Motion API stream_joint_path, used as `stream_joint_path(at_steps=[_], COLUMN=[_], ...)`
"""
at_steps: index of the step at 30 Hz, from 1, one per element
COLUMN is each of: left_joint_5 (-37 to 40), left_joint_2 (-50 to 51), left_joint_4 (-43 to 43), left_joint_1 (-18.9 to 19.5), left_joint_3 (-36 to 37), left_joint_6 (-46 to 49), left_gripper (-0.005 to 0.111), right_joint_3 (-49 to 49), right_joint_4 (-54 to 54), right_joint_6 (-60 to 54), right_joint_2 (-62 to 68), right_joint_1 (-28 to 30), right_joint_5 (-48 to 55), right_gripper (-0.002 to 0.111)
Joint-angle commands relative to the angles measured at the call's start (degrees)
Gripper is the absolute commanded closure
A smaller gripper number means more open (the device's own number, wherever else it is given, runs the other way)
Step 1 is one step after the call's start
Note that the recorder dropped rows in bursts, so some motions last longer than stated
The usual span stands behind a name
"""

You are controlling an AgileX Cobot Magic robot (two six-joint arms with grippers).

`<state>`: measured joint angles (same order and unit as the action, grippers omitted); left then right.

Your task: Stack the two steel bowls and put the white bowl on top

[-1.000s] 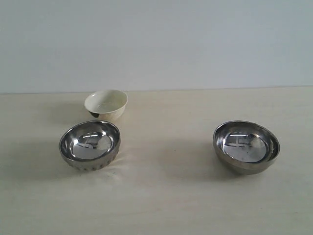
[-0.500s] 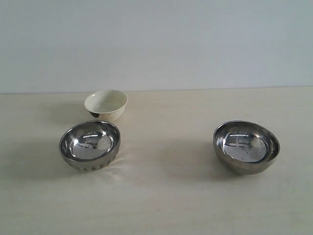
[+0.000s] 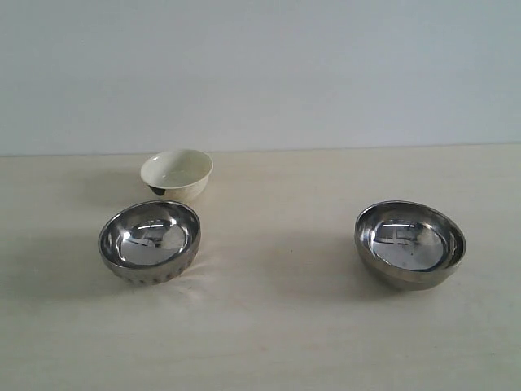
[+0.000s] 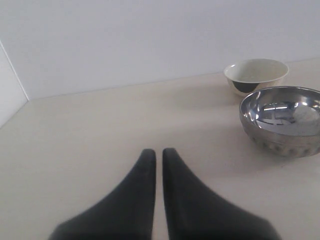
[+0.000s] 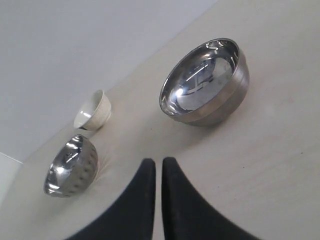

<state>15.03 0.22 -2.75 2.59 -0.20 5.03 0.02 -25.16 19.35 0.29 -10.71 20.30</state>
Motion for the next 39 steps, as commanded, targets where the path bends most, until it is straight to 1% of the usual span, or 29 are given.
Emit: stream_joint_path(at_steps=[1,14,21,24,28,34,39], left_joint_5=[-0.5,-0.5,-0.5,-0.5,-0.5,-0.5,-0.5], left_joint_2=[-0.2,-0.2,-0.2,-0.2,-0.2,-0.2,-0.2], left_joint_4=[0.4,0.4,0.4,0.4,0.4,0.4,0.4], left_joint_1=[0.1,0.1,0.1,0.1,0.1,0.1,0.1], left_joint_3=[0.2,0.2,0.2,0.2,0.2,0.2,0.2], left_joint_6=[-0.6,-0.6,-0.6,-0.6,-0.6,-0.6,-0.6], left_gripper=[0.103,0.103,0.103,0.103,0.103,0.103,0.103], right_joint_3=[0.0,0.0,0.0,0.0,0.0,-0.2,-5.9], right_joint_4=[-1.7,-1.8,-6.3,-6.6,-6.6,-6.4,-5.3], right_joint_6=[1.5,1.7,1.8,1.8,2.0,-5.0,-11.0], right_joint_2=[-0.3,-0.3,-0.3,-0.3,-0.3,-0.3,-0.3], right_joint_1=[0.4,0.4,0.4,0.4,0.4,0.4,0.4], right_joint_5=[-0.7,-0.9,-4.8,-7.6,-8.5,-12.2,-12.5], right_gripper=[0.107,0.107,0.107,0.107,0.107,0.107,0.107])
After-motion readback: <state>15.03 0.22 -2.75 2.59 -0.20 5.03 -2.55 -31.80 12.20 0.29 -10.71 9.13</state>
